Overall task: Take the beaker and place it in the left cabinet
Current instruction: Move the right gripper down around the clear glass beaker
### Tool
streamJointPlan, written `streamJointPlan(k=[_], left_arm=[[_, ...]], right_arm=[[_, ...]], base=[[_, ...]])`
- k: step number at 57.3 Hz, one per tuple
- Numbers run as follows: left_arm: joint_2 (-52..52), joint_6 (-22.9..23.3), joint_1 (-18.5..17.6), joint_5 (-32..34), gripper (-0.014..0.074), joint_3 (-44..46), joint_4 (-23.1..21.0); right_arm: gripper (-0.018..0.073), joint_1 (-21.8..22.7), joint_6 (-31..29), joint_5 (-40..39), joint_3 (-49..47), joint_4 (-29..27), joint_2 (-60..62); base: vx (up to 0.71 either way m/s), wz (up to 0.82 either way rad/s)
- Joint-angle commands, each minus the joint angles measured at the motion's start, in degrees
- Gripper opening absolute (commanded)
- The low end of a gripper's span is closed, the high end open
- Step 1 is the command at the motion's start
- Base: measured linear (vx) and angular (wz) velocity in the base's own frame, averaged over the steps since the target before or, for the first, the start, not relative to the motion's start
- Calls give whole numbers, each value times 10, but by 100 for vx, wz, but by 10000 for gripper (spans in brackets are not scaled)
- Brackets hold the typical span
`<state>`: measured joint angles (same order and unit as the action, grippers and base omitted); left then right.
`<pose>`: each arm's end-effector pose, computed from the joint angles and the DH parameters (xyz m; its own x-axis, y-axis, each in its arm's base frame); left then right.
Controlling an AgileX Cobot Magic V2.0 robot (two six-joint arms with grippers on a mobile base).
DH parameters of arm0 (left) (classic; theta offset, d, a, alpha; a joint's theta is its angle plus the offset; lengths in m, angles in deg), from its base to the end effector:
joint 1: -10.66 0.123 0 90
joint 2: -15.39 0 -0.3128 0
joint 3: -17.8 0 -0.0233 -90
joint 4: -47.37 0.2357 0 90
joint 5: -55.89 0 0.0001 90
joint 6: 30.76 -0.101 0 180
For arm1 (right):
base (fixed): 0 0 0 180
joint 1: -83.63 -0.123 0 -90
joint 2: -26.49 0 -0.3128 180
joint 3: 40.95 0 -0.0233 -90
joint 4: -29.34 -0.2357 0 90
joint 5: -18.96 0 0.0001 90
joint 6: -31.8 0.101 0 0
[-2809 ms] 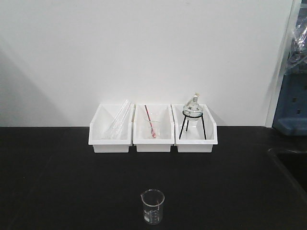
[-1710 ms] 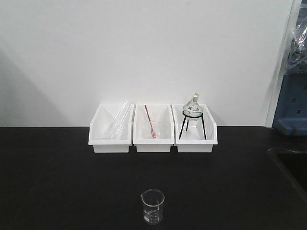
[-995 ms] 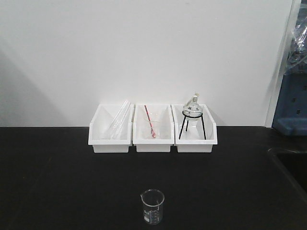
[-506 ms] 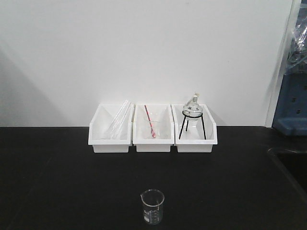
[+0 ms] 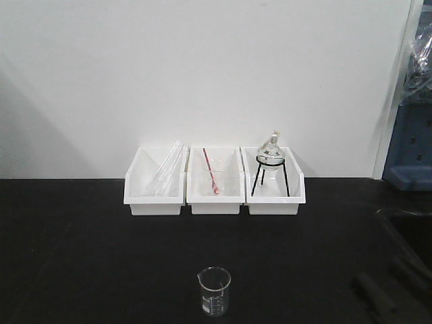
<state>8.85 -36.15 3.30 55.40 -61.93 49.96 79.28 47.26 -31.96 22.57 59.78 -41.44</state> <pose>0.0236 -0.0030 0.2028 0.0732 0.1305 -0.9887 0.1187 0.9832 0.1386 0.1636 0.0522 0.2827 0.1302 -0.0683 -0.9891 -0.4508 0.8845 -0.1204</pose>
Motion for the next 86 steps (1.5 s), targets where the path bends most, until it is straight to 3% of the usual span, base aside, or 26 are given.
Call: streamJointPlan(k=[1, 5, 14, 24, 34, 47, 59, 86], left_arm=[[10, 2, 0, 48, 1, -9, -2], [10, 2, 0, 48, 1, -9, -2], [10, 2, 0, 48, 1, -9, -2], [10, 2, 0, 48, 1, -9, -2], [10, 2, 0, 48, 1, -9, -2], [10, 2, 0, 48, 1, -9, -2], [10, 2, 0, 48, 1, -9, -2], [10, 2, 0, 48, 1, -9, -2]], right_arm=[[432, 2, 25, -67, -61, 101, -50], [432, -1, 36, -66, -97, 125, -90], [432, -48, 38, 3, -174, 114, -174], [432, -108, 11, 62, -225, 29, -267], [440, -146, -38, 33, -252, -52, -350], [526, -187, -95, 4, -278, -97, -447], [586, -193, -91, 5, -320, -107, -508], [588, -193, -63, 16, -417, -103, -590]], base=[[0, 0], [0, 0], [0, 0], [0, 0], [0, 0], [0, 0], [0, 0], [0, 0]])
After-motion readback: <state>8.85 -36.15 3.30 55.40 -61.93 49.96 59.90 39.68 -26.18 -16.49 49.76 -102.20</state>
